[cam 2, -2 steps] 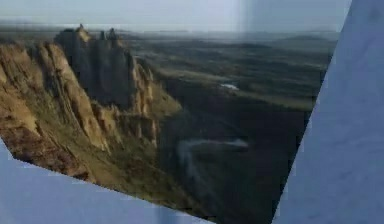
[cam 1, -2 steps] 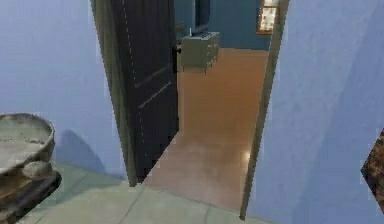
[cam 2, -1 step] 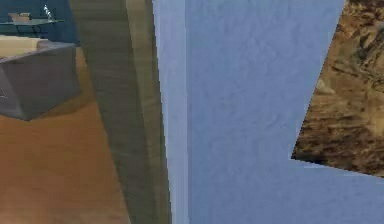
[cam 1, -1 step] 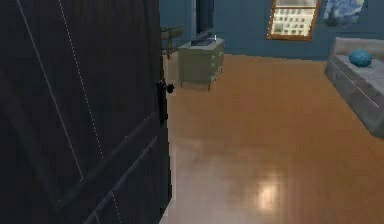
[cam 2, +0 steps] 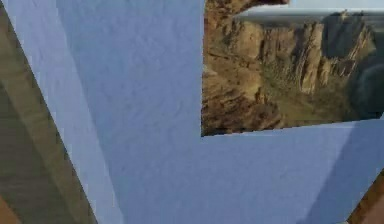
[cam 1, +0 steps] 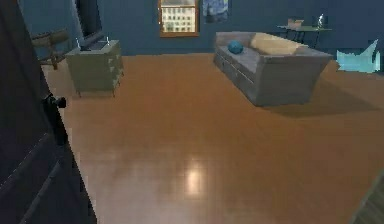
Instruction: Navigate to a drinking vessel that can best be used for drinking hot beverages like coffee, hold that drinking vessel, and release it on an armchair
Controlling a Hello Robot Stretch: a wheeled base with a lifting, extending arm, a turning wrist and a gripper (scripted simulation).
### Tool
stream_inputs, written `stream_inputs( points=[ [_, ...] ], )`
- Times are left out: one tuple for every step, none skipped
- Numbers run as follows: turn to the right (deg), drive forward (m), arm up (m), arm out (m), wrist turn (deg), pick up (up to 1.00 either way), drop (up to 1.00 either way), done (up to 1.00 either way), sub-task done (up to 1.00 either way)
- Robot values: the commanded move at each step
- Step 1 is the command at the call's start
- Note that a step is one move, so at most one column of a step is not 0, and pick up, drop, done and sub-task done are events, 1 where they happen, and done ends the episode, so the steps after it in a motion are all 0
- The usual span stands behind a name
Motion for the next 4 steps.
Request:
stream_inputs(
  points=[
    [0.0, 0.1, 0.0, 0.0, 0.0, 0.0, 0.0, 0.0, 0.0],
    [-15.0, 0.0, 0.0, 0.0, 0.0, 0.0, 0.0, 0.0, 0.0],
    [0.0, 1.0, 0.0, 0.0, 0.0, 0.0, 0.0, 0.0, 0.0],
    [-9.0, 0.0, 0.0, 0.0, 0.0, 0.0, 0.0, 0.0, 0.0]
  ],
)
